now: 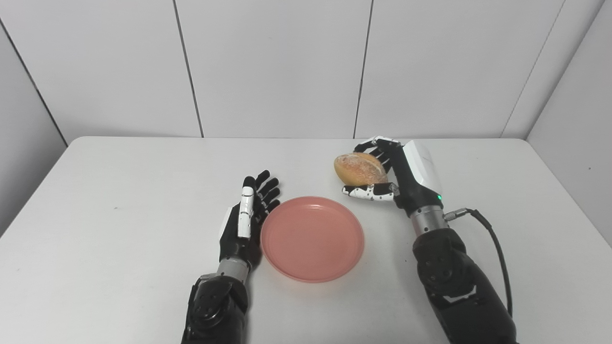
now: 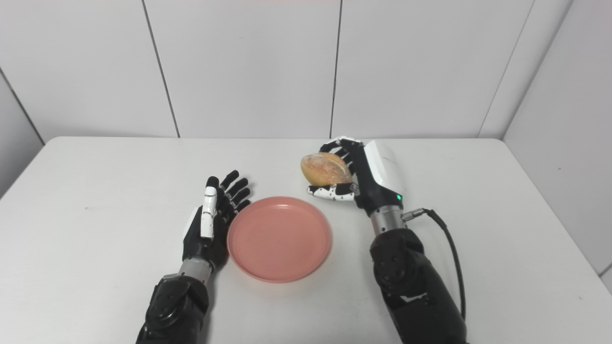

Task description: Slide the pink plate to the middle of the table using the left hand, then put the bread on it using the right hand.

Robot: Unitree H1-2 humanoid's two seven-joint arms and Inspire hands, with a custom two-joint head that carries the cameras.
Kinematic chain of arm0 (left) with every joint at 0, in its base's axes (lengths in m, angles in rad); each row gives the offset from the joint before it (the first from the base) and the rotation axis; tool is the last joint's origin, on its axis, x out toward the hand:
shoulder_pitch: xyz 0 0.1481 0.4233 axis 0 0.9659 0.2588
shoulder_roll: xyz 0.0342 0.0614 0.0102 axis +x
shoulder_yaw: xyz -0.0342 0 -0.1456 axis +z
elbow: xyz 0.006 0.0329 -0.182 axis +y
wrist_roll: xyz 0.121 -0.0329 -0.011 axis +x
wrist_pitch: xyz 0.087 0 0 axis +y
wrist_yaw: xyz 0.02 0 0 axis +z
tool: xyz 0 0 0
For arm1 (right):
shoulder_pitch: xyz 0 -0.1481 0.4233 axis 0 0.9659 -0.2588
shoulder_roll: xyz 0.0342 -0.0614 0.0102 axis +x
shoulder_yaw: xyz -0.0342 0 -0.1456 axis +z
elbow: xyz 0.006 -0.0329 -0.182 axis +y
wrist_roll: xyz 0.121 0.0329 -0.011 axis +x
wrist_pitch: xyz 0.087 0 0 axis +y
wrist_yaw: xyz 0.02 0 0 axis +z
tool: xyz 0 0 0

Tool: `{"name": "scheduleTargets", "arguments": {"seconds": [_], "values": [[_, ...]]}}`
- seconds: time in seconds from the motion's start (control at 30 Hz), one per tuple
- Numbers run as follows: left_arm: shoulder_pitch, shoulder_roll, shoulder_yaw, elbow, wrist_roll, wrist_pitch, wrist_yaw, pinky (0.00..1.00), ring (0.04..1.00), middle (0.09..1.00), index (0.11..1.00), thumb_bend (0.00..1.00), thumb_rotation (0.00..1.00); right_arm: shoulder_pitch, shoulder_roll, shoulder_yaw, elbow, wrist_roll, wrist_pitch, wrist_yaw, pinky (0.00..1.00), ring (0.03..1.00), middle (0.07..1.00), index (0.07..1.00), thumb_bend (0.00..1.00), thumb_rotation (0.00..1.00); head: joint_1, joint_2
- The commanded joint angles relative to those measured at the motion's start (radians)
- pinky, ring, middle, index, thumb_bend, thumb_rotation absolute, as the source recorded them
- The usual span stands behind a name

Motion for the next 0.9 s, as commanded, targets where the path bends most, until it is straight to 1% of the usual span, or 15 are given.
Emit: {"name": "scheduleTargets", "arguments": {"seconds": [0.0, 0.1, 0.2, 0.33, 0.37, 0.53, 0.7, 0.87], "values": [[-0.024, -0.005, -0.002, 0.016, 0.013, -0.038, 0.002, 0.9, 0.909, 0.894, 0.883, 0.6, 1.0, -0.028, 0.014, 0.003, -0.025, -0.002, -0.022, 0.013, 0.37, 0.442, 0.461, 0.533, 0.52, 0.0, 0.001, 0.0], [-0.034, 0.002, -0.001, 0.044, 0.028, -0.073, 0.008, 0.91, 0.91, 0.897, 0.888, 0.59, 1.0, -0.019, 0.028, 0.024, -0.003, -0.02, -0.04, 0.023, 0.35, 0.429, 0.457, 0.536, 0.52, 0.0, 0.001, 0.0], [-0.042, 0.009, 0.002, 0.066, 0.046, -0.103, 0.013, 0.91, 0.914, 0.903, 0.895, 0.59, 1.0, -0.006, 0.043, 0.04, 0.02, -0.015, -0.063, 0.027, 0.36, 0.433, 0.458, 0.536, 0.52, 0.0, 0.001, 0.002], [-0.047, 0.014, 0.005, 0.081, 0.057, -0.139, 0.01, 0.91, 0.915, 0.907, 0.9, 0.58, 1.0, 0.004, 0.05, 0.059, 0.039, -0.02, -0.062, 0.045, 0.38, 0.454, 0.464, 0.532, 0.52, 0.0, 0.0, 0.003], [-0.048, 0.017, 0.004, 0.085, 0.063, -0.145, 0.013, 0.91, 0.915, 0.907, 0.9, 0.58, 1.0, 0.007, 0.05, 0.069, 0.047, -0.027, -0.071, 0.046, 0.39, 0.456, 0.465, 0.531, 0.52, 0.0, 0.0, 0.004], [-0.054, 0.02, 0.012, 0.094, 0.069, -0.151, 0.019, 0.93, 0.92, 0.913, 0.907, 0.57, 1.0, 0.015, 0.049, 0.099, 0.077, -0.051, -0.113, 0.037, 0.35, 0.434, 0.451, 0.539, 0.52, 0.0, 0.0, 0.004], [-0.055, 0.02, 0.015, 0.094, 0.066, -0.148, 0.02, 0.94, 0.919, 0.914, 0.908, 0.55, 1.0, 0.025, 0.043, 0.107, 0.08, -0.043, -0.112, 0.067, 0.36, 0.437, 0.453, 0.541, 0.51, 0.0, -0.001, 0.009], [-0.053, 0.018, 0.012, 0.094, 0.07, -0.152, 0.022, 0.92, 0.915, 0.912, 0.908, 0.56, 1.0, 0.038, 0.034, 0.118, 0.081, -0.063, -0.121, 0.08, 0.36, 0.455, 0.459, 0.538, 0.52, 0.0, 0.001, 0.012]]}}
